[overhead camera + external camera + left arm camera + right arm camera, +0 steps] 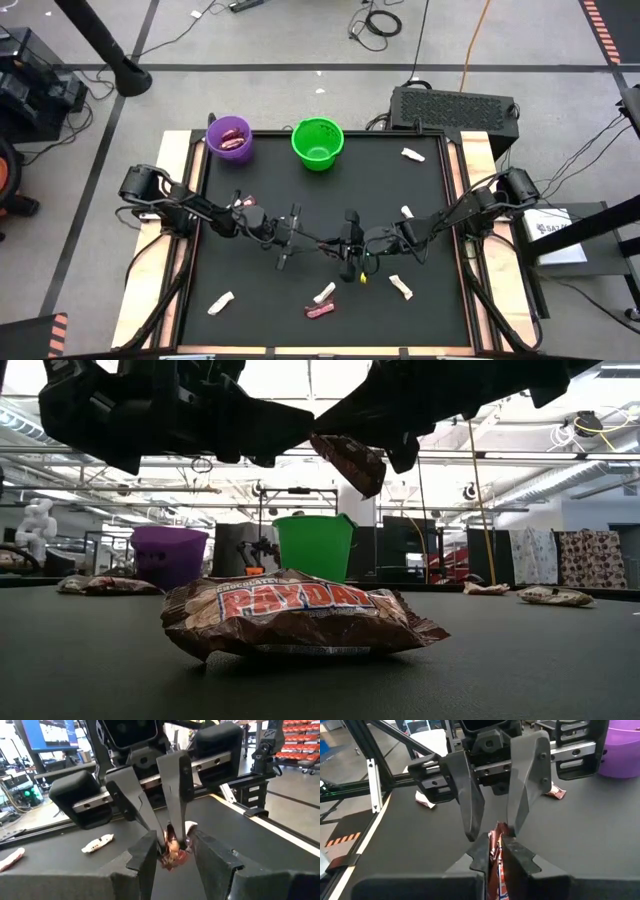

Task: Sort candy by brand, put in halloween buckets
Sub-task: Put the brown chocolate bar into the purple bucket

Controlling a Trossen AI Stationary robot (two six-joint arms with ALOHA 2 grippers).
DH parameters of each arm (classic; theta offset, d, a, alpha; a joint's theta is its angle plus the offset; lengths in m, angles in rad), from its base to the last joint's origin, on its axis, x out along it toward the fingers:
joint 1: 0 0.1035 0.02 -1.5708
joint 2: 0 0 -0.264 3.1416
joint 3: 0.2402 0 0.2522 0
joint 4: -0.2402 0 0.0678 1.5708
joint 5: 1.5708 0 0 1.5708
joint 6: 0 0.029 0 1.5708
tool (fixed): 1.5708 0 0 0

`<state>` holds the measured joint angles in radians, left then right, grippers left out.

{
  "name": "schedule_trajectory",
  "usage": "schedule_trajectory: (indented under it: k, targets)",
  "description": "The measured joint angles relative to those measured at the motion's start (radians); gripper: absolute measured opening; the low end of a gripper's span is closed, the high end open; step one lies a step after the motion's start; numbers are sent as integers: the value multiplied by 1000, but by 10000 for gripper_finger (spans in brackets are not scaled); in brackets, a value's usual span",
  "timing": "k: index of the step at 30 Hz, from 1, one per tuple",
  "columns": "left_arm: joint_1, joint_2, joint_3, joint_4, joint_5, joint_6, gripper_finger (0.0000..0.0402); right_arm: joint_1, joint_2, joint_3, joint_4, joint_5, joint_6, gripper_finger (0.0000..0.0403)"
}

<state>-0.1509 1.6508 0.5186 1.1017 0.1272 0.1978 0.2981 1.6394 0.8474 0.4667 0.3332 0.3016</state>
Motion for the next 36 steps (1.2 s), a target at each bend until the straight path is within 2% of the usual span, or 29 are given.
schedule_trajectory:
  k: [8,12,18,27,30,36]
  targets:
    - [0,0,0,-19,-6,0,121,0,0,0,0,0,0,32]
    - [0,0,0,-19,-8,0,85,0,0,0,0,0,-5,32]
    - [0,0,0,-22,-9,16,10,1,0,0,-5,-2,-10,32]
    - [1,0,0,-22,-16,26,2,-7,0,-1,-5,-1,-86,34]
    - [2,0,0,-21,-23,26,2,-13,0,-1,-5,-3,-101,53]
    - [21,-48,0,-89,-50,27,1,-25,-1,-1,-3,1,-124,129]
